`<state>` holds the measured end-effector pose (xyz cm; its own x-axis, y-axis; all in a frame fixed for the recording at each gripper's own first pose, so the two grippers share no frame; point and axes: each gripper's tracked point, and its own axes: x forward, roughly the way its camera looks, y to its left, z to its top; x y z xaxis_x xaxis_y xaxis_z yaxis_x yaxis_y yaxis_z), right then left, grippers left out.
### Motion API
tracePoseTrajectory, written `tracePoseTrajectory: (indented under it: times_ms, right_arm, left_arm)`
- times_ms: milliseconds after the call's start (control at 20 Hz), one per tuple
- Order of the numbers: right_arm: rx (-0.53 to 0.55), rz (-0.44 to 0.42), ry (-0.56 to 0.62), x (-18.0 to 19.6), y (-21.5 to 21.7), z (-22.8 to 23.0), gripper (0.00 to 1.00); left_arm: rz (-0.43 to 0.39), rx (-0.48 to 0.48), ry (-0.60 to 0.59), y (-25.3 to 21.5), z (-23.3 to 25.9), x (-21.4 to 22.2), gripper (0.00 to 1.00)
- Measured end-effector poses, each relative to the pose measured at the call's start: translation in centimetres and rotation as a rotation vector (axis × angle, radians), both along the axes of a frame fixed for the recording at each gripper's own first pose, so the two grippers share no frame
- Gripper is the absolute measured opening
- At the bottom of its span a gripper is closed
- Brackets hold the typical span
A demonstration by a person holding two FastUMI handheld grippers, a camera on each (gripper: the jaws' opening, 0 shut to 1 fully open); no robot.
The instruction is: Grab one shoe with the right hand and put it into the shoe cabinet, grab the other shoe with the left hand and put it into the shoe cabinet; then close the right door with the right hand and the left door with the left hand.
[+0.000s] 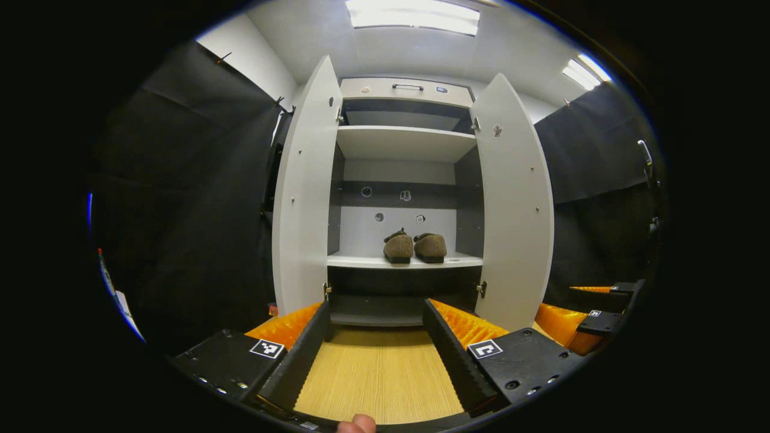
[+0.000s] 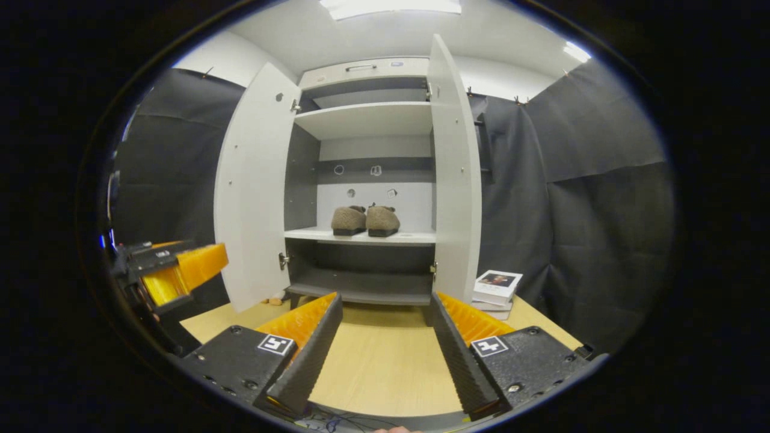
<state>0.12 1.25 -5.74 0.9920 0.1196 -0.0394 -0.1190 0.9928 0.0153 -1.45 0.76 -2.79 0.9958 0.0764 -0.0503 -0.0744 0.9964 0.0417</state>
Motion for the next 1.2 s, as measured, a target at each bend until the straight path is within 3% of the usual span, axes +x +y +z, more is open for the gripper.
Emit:
tracePoseTrajectory:
  times_ms: [300,700,900,1200]
  right_arm:
    - [-0.014,-0.008,-0.013,-0.5,-1.1,1.4,0.96]
    - [-0.021,-0.125,-0.217,1.1,-10.2,14.5,0.98]
    - [-0.039,-0.22,-0.244,3.2,-15.5,18.9,0.98]
    - [-0.086,-0.24,-0.231,10.2,-19.4,21.6,0.98]
  left_arm:
    - [0.03,-0.011,0.011,0.6,-0.8,-1.1,0.95]
    - [-0.013,-0.007,0.0,-0.8,-1.1,-1.5,0.95]
    - [-0.028,0.004,0.003,-1.3,-1.2,-1.4,0.95]
    - [-0.013,0.015,0.0,-0.9,-1.0,-1.4,0.95]
